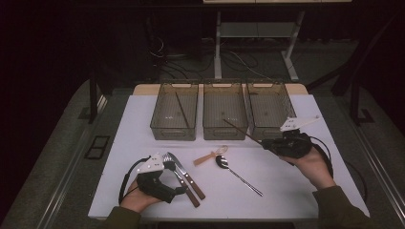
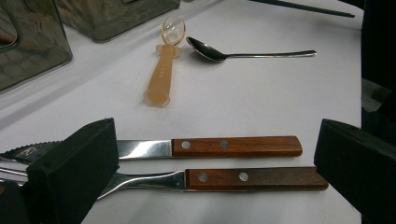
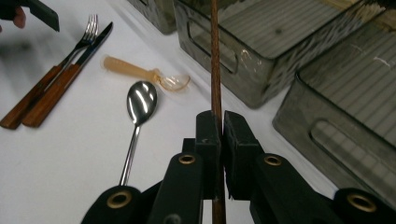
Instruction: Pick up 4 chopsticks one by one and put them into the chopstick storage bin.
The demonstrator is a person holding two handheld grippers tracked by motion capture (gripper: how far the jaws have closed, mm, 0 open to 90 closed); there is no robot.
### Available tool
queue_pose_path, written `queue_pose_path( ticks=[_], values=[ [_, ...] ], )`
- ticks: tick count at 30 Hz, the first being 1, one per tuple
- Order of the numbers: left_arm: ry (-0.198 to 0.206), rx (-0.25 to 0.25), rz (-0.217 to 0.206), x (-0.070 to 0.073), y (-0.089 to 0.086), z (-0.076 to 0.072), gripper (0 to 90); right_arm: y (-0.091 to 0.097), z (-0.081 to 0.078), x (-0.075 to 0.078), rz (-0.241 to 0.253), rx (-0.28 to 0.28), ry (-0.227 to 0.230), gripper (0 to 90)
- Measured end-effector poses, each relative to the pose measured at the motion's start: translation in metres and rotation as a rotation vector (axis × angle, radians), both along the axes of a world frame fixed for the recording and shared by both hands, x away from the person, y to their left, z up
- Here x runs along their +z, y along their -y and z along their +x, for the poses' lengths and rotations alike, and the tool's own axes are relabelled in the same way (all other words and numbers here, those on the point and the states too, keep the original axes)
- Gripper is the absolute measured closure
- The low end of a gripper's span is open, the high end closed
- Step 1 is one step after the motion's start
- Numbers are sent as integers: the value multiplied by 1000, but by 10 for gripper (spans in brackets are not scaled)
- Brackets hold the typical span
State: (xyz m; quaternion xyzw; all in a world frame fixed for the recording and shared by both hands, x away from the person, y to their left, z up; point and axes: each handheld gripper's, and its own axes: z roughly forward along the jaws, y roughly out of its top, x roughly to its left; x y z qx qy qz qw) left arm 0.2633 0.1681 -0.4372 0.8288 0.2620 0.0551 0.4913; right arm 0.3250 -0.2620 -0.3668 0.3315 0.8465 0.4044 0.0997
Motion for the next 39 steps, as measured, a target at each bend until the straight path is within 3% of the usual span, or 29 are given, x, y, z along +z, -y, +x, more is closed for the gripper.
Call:
queue_pose_path(
  ticks=[22, 39],
  values=[
    [-1, 9, 4, 0, 0, 0, 0, -59, 47, 29, 40, -30, 20, 852],
    [-4, 12, -6, 1, -1, -1, 0, -125, 88, 44, 5, -49, 11, 852]
  ],
)
